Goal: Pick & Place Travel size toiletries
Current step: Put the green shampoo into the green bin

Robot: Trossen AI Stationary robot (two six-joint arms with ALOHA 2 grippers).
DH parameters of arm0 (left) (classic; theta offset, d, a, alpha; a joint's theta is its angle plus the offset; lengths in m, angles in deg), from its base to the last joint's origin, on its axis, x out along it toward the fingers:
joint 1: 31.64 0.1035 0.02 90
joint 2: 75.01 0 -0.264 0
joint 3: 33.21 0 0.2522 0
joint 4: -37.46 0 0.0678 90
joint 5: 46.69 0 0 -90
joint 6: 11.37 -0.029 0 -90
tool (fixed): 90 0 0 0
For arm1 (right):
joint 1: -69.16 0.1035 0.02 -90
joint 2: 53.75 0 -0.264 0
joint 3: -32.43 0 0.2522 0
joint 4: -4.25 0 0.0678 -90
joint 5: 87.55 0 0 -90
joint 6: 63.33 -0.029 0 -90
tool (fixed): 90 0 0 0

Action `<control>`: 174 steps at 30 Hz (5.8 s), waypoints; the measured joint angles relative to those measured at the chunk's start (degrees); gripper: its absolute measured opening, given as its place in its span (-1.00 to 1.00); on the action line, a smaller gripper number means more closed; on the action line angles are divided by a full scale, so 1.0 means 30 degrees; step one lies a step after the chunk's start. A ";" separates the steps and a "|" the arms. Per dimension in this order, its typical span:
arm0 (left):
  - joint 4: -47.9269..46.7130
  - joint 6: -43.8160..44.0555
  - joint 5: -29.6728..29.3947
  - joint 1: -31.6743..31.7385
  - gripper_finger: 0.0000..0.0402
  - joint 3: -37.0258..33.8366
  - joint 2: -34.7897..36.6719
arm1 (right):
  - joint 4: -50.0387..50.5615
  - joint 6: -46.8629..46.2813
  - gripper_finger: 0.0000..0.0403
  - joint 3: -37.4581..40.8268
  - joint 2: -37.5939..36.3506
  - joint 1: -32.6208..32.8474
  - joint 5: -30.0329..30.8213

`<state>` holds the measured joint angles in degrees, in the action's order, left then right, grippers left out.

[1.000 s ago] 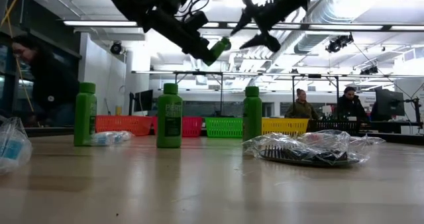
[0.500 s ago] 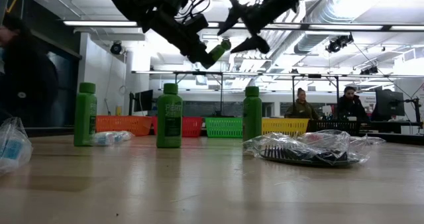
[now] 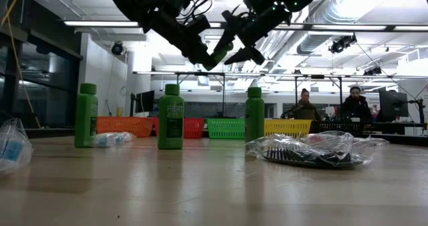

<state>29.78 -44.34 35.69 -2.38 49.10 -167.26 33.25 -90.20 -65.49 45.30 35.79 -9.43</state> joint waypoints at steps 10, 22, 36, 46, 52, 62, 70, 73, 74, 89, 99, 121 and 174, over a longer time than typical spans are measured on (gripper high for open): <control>-0.0118 0.0000 0.0037 0.0000 -0.39 0.0000 0.0015 | -0.0422 0.0632 -0.17 0.0000 -0.0036 -0.0036 -0.0085; -0.0102 0.0051 -0.0058 -0.0007 -0.35 -0.0007 0.0015 | -0.0428 0.1266 -0.48 0.0000 -0.0044 -0.0036 -0.0505; -0.0160 -0.1187 -0.2391 -0.0029 0.38 -0.0007 0.0115 | 0.0098 0.0999 -0.53 0.0000 -0.0049 -0.0595 -0.0070; -0.1249 -0.0041 -0.5113 0.0431 0.39 -0.0029 0.0966 | 0.3142 -0.0642 -0.54 0.0000 -0.0138 -0.2722 0.1239; -0.1515 0.0602 -0.5202 0.1342 0.40 -0.0022 0.1593 | 0.4218 -0.1160 -0.54 -0.0196 -0.0130 -0.2843 0.1397; -0.1530 0.0734 -0.5180 0.2855 0.40 -0.0022 0.2690 | 0.8150 0.0115 -0.54 -0.5016 0.2366 -0.2125 0.3839; -0.1811 0.1158 -0.5141 0.3140 0.40 -0.0015 0.2863 | 1.3097 0.0105 -0.54 -0.8973 0.6058 -0.1844 0.3970; -0.2178 0.1163 -0.4989 0.3126 0.40 -0.0015 0.2863 | 1.3628 -0.0364 -0.51 -0.9136 0.6662 -0.1875 0.3904; -0.2264 0.1217 -0.4935 0.3126 0.40 -0.0015 0.2859 | 1.3875 -0.0518 -0.50 -0.9136 0.6846 -0.1872 0.3999; -0.2856 0.2455 -0.4704 0.3126 0.40 -0.0015 0.2856 | 1.4660 -0.1785 -0.49 -0.8977 0.8087 -0.1929 0.5708; -0.3118 0.2586 -0.4597 0.3126 0.40 -0.0015 0.2849 | 1.4123 -0.2086 -0.47 -0.8881 0.8967 -0.2392 0.4495; -0.3104 0.2594 -0.4612 0.3126 0.40 -0.0015 0.2841 | 1.4128 -0.2194 -0.11 -0.8488 0.8986 -0.2543 0.6292; -1.4881 1.3883 -0.5161 -0.2486 0.40 0.0000 0.9114 | 1.7866 -0.1175 0.03 -0.8500 0.3016 0.6744 0.6575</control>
<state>-14.86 -2.69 20.21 -9.84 49.10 -139.92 86.85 -93.73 -90.99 54.35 56.03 10.29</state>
